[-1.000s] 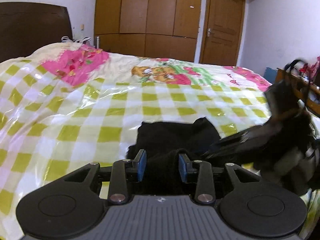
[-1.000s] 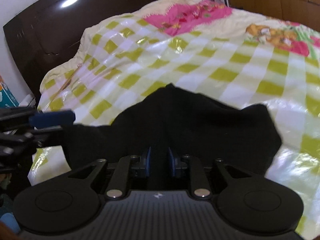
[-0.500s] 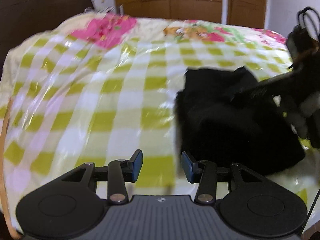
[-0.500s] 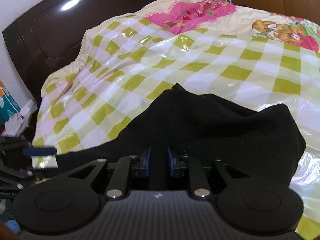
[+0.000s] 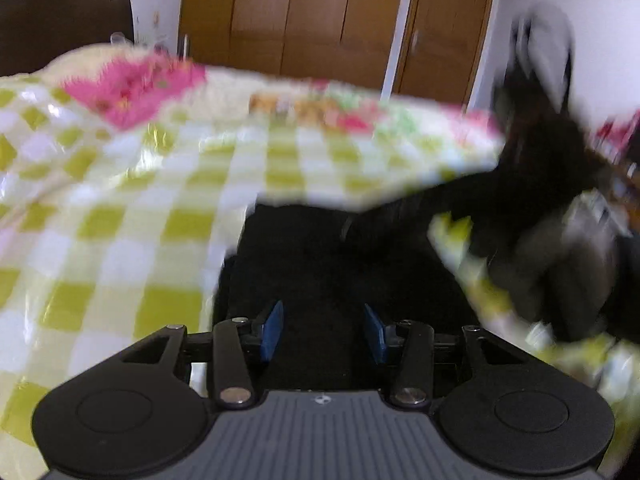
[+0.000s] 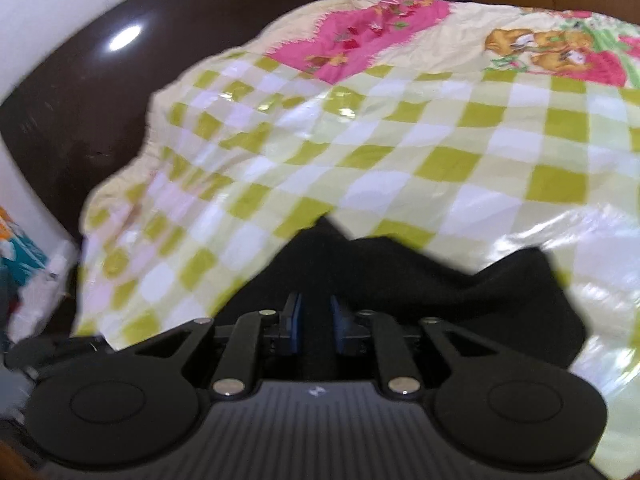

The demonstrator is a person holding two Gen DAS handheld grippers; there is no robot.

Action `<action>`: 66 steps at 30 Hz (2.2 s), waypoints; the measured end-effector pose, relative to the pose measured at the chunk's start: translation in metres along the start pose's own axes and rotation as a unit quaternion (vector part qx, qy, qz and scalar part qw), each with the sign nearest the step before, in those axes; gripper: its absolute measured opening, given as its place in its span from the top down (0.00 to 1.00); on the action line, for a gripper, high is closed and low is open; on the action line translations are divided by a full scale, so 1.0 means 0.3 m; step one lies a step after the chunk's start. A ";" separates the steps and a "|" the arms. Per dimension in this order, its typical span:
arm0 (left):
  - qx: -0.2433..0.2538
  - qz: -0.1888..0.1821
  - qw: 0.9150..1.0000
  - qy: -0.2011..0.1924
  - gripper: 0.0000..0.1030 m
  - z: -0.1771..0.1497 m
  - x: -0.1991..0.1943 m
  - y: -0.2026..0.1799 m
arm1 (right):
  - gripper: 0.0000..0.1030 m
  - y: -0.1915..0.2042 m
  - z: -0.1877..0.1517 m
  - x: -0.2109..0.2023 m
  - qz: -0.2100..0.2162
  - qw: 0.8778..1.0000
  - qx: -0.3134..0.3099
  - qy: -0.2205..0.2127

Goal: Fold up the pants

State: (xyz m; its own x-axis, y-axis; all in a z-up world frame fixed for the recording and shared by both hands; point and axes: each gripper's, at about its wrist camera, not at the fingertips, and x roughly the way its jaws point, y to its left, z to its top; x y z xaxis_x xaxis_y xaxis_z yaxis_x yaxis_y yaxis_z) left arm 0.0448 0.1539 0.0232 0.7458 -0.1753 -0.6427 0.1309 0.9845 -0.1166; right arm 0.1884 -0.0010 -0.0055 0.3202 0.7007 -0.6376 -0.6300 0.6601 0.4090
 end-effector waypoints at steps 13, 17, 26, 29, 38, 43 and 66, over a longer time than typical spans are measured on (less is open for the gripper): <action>0.013 0.018 0.999 -0.026 0.44 0.029 -0.043 0.060 | 0.88 -0.122 0.059 -0.008 -0.041 0.997 0.040 -0.043; -0.008 0.031 0.999 -0.004 0.44 0.003 -0.003 0.102 | 0.89 0.013 0.079 0.024 -0.031 0.997 -0.046 -0.045; -0.023 0.031 0.999 0.009 0.37 -0.019 0.016 0.148 | 0.89 0.003 0.070 -0.004 -0.026 0.999 0.002 -0.030; -0.001 0.022 1.000 -0.009 0.37 0.008 -0.023 0.131 | 0.80 -0.029 0.016 -0.175 -0.031 0.998 0.019 -0.043; -0.025 -0.048 0.998 0.028 0.37 0.028 0.047 0.166 | 0.58 -0.161 -0.231 -0.296 -0.018 0.985 0.170 0.020; -0.055 -0.065 0.996 0.040 0.36 0.015 0.054 0.195 | 0.39 -0.183 -0.253 -0.229 0.006 0.977 0.212 0.020; -0.082 -0.086 0.991 0.054 0.27 0.011 0.123 0.152 | 0.62 -0.284 -0.164 -0.205 -0.011 0.978 0.208 0.004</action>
State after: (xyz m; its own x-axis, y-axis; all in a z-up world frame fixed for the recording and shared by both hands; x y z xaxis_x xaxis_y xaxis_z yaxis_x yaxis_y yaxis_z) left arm 0.0804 0.1925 -0.0034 0.6460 -0.3485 -0.6791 0.1348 0.9278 -0.3479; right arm 0.1877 -0.1135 -0.0333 0.3242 0.6839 -0.6535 -0.2810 0.7293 0.6238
